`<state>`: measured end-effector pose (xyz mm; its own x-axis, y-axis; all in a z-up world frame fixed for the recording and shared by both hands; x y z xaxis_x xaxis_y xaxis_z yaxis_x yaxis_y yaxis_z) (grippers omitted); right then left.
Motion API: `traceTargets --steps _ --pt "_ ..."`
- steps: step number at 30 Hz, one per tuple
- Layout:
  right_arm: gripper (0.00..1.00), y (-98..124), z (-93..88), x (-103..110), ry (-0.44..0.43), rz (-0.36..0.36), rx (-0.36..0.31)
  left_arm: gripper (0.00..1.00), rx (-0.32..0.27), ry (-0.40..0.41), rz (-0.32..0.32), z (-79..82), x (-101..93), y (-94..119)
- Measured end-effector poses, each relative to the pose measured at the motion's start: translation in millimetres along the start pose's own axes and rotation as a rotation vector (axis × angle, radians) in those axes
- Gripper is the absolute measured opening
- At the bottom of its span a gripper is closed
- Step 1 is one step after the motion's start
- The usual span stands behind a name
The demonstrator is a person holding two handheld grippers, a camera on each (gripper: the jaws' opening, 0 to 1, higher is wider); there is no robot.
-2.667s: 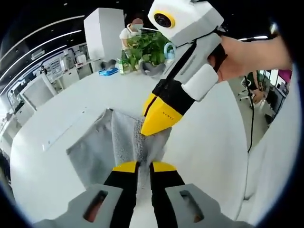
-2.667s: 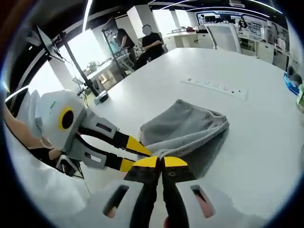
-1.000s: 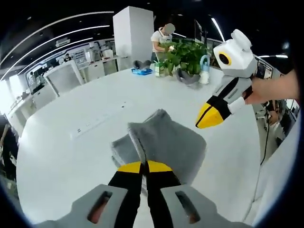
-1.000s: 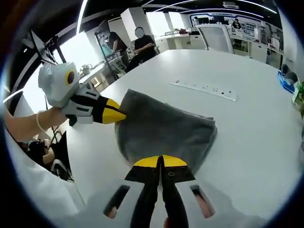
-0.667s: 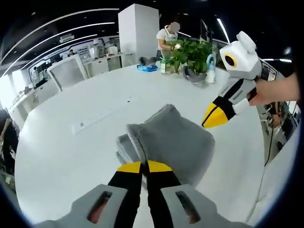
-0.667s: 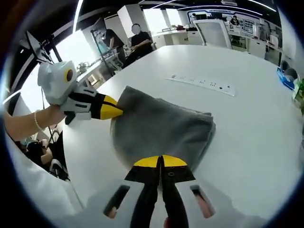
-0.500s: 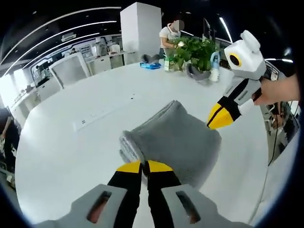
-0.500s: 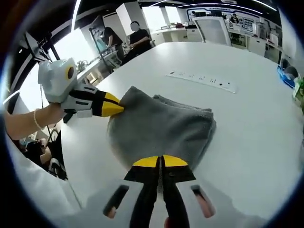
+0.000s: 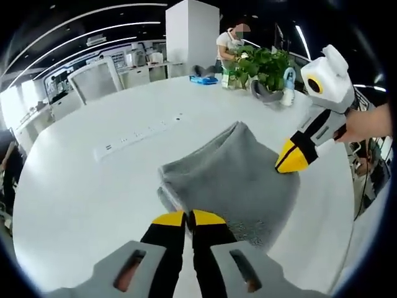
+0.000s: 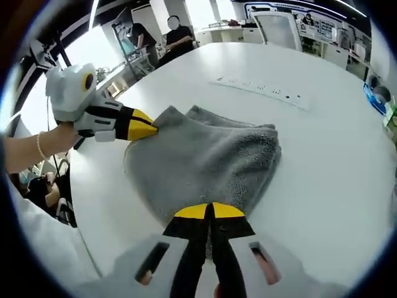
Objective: Fold the towel on the table until its edges align and the towel forms a compact rectangular stack.
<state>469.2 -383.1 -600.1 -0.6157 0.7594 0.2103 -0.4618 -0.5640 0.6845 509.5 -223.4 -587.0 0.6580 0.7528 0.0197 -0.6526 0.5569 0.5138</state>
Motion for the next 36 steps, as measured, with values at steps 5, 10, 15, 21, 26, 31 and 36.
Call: traceTargets --steps 5,10,15,21,26,31,36 --pt "0.04 5 8.2 5 0.014 0.026 -0.033 0.03 -0.079 -0.044 -0.002 19.6 -7.1 15" --pt "0.06 8 16.3 5 0.032 0.026 -0.052 0.02 -0.145 -0.054 -0.01 42.4 -13.2 28" --pt "0.09 10 31.2 3 0.044 0.019 -0.11 0.02 -0.189 -0.085 -0.022 60.8 -20.8 33" --pt "0.09 8 36.7 1 0.028 0.011 -0.133 0.02 -0.173 -0.101 0.005 59.4 -9.3 17" --pt "0.09 4 34.7 0 0.017 0.012 -0.125 0.02 -0.157 -0.041 0.007 50.3 -1.6 -2" --pt "0.08 0 32.9 -1 0.007 0.013 -0.118 0.02 -0.125 -0.033 0.012 38.3 3.0 -18" --pt "0.07 0 43.6 -6 0.013 -0.001 -0.159 0.02 -0.101 -0.006 0.016 25.8 8.6 -30"
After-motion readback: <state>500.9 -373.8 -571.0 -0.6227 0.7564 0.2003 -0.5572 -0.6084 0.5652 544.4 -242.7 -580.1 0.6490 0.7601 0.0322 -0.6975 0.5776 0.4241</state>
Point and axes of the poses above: the point that each gripper's makers call its tool centre point, and the gripper's own axes: y roughly backward along the fingers, x roughly to its left, z roughly out of its top, the point moved 3 cm from there along y, roughly backward along the fingers, and after that the axes turned 9 degrees about -x, right-handed, at the moved point
